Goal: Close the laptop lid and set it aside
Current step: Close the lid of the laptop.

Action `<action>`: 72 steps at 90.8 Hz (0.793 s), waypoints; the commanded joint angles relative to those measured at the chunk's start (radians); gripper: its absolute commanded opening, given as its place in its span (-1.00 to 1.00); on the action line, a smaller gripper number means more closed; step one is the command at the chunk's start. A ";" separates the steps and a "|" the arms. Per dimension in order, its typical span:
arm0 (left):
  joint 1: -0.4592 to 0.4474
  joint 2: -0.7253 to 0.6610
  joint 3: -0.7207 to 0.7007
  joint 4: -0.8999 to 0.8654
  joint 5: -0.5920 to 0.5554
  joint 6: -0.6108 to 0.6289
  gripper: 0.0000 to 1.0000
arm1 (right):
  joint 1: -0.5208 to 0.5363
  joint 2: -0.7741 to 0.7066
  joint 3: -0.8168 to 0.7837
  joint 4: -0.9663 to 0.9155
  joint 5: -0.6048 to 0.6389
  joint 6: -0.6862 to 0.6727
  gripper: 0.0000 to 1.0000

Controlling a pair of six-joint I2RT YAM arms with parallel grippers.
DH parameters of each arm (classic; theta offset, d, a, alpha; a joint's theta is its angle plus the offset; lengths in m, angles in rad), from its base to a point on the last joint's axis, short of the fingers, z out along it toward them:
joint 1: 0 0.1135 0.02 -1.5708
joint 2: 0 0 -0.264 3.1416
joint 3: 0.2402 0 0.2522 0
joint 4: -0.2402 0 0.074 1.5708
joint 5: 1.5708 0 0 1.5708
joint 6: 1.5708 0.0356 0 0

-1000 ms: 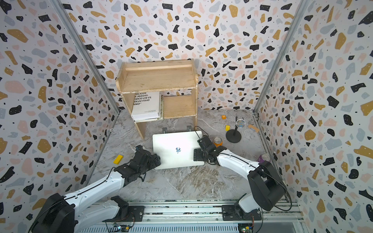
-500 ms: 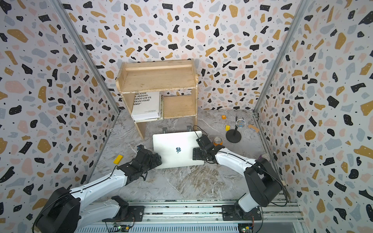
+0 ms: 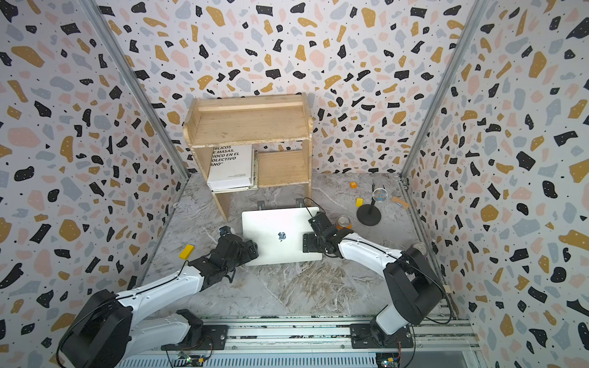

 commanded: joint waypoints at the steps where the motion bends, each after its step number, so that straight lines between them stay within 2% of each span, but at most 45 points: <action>1: 0.005 0.023 0.010 0.039 -0.053 0.056 1.00 | -0.001 0.016 0.041 0.027 0.032 -0.022 0.69; 38: 0.004 0.054 0.073 0.111 -0.088 0.094 1.00 | 0.000 0.022 0.086 0.027 0.043 -0.060 0.72; 72: 0.005 0.115 0.160 0.141 -0.039 0.132 1.00 | -0.001 0.060 0.172 -0.004 0.034 -0.072 0.73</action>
